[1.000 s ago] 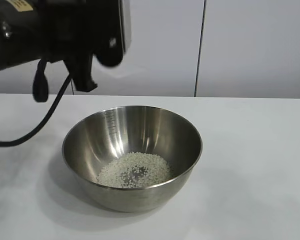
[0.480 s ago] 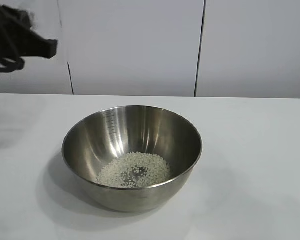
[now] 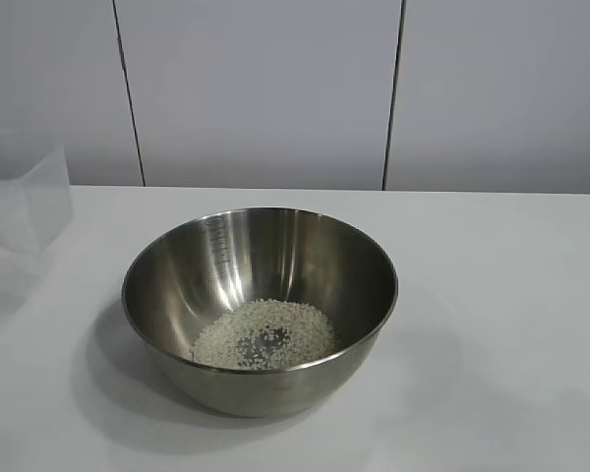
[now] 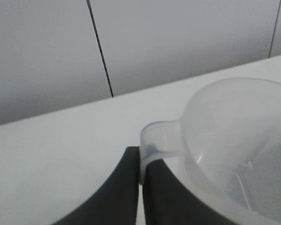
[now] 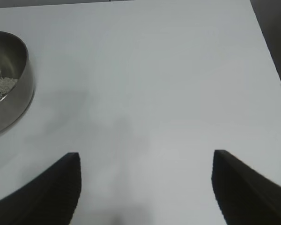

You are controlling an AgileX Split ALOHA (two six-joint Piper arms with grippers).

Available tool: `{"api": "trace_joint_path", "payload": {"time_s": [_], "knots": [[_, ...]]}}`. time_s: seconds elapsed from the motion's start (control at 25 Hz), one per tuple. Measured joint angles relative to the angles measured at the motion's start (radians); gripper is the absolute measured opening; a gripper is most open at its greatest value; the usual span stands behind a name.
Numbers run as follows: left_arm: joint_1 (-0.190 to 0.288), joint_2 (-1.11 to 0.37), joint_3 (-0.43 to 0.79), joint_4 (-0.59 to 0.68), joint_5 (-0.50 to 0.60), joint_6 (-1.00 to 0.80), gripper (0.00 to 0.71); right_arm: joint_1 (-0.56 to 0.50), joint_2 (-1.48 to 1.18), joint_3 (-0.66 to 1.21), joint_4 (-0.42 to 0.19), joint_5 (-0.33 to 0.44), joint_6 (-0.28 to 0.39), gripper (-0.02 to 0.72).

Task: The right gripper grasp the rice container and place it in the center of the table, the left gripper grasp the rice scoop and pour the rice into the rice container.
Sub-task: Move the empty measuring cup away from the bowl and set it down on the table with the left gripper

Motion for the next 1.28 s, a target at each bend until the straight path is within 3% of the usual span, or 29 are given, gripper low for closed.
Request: {"api": "trace_joint_path", "payload": {"time_s": [0.16,0.36,0.88,1.28], "knots": [[0.016,0.128,0.000,0.003,-0.099,-0.005,0.008,0.000,0.000,0.000,0.000,0.000,0.000,0.536],[0.016,0.249,0.000,0.004,-0.108,-0.006,0.008,0.000,0.000,0.000,0.000,0.000,0.000,0.536],[0.016,0.260,-0.003,-0.009,-0.113,-0.005,0.014,0.000,0.000,0.000,0.000,0.000,0.000,0.536],[0.016,0.260,-0.003,-0.009,-0.120,-0.005,0.218,0.000,0.000,0.000,0.000,0.000,0.000,0.536]]}}
